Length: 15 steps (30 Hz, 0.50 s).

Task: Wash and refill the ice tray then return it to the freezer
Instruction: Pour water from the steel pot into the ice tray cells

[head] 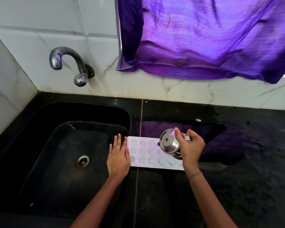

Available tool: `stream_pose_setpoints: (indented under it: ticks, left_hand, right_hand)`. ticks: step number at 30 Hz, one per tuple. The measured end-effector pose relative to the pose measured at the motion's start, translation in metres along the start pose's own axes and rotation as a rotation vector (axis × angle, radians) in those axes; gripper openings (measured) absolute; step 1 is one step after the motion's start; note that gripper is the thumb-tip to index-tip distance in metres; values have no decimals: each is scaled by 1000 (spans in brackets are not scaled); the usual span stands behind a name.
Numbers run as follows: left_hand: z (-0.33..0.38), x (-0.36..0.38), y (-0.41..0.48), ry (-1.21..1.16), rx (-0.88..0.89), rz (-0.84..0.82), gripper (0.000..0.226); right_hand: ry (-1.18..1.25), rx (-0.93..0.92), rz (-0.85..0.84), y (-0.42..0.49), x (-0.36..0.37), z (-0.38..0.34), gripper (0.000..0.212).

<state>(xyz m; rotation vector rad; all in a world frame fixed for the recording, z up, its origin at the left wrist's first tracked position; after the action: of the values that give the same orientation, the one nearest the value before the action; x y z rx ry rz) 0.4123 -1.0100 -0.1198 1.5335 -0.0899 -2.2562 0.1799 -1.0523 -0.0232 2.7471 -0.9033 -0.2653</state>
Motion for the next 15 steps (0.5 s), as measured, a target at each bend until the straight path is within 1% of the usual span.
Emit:
stream_pose_setpoints:
  ticks: [6, 12, 15]
  left_hand:
    - [0, 0, 0, -6, 0, 7, 48]
    - [0, 0, 1, -7, -3, 3, 48]
    - [0, 0, 1, -5, -4, -1, 48]
  right_hand:
    - [-15, 10, 16, 1, 0, -1, 47]
    - [16, 112, 43, 2, 1, -2, 49]
    - [29, 143, 28, 2, 4, -3, 49]
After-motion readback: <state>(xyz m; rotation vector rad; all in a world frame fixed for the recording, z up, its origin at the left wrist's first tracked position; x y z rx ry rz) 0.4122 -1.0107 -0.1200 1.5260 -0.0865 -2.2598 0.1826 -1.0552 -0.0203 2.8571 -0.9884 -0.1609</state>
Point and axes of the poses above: each hand's wrist, its own y-axis towards the middle knuckle, its own x-axis out of the palm, z = x × y, the point moved 3 cm from there along y, towards the middle knuckle, and after that the axes turned 10 degrees about z, right-handed, at the moved point
